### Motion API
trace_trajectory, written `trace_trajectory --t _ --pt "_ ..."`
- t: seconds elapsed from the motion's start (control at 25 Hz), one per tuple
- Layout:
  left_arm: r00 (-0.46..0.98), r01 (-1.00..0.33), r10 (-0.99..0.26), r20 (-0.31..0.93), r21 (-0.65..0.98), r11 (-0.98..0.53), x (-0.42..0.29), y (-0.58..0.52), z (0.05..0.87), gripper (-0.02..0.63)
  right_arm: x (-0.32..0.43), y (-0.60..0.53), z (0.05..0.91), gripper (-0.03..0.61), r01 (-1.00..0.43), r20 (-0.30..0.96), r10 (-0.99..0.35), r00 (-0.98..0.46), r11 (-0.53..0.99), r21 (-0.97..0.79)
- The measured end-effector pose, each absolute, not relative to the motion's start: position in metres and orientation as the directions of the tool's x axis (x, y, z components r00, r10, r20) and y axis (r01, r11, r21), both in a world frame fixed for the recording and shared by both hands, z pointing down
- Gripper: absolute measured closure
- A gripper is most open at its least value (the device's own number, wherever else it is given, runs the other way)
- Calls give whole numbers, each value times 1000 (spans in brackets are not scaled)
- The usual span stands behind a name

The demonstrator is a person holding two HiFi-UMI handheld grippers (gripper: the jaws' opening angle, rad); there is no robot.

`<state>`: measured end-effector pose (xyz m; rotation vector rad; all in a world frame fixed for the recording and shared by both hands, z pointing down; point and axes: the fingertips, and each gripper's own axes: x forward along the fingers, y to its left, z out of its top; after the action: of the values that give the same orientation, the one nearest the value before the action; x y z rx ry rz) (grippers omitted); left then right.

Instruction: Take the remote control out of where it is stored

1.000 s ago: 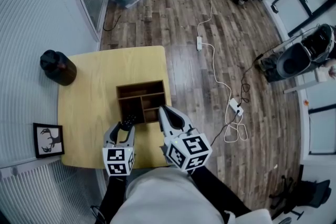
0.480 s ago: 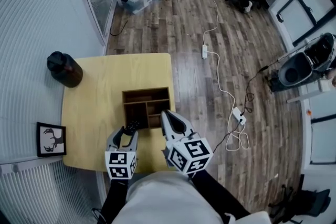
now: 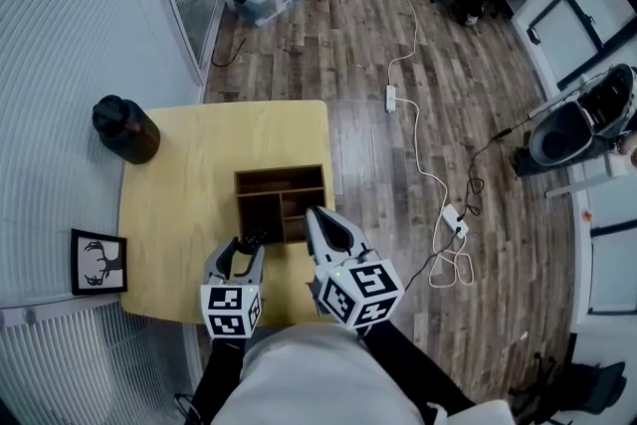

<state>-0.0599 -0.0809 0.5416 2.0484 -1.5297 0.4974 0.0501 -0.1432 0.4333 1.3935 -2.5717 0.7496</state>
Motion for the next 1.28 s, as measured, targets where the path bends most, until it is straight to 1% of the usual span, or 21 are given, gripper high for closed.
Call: trace_trajectory --t 1.28 --pt "280 -958 -790 546 206 -198 -62 -85 534 402 53 -145 438 572 -818 338 -755 -561 444 -366"
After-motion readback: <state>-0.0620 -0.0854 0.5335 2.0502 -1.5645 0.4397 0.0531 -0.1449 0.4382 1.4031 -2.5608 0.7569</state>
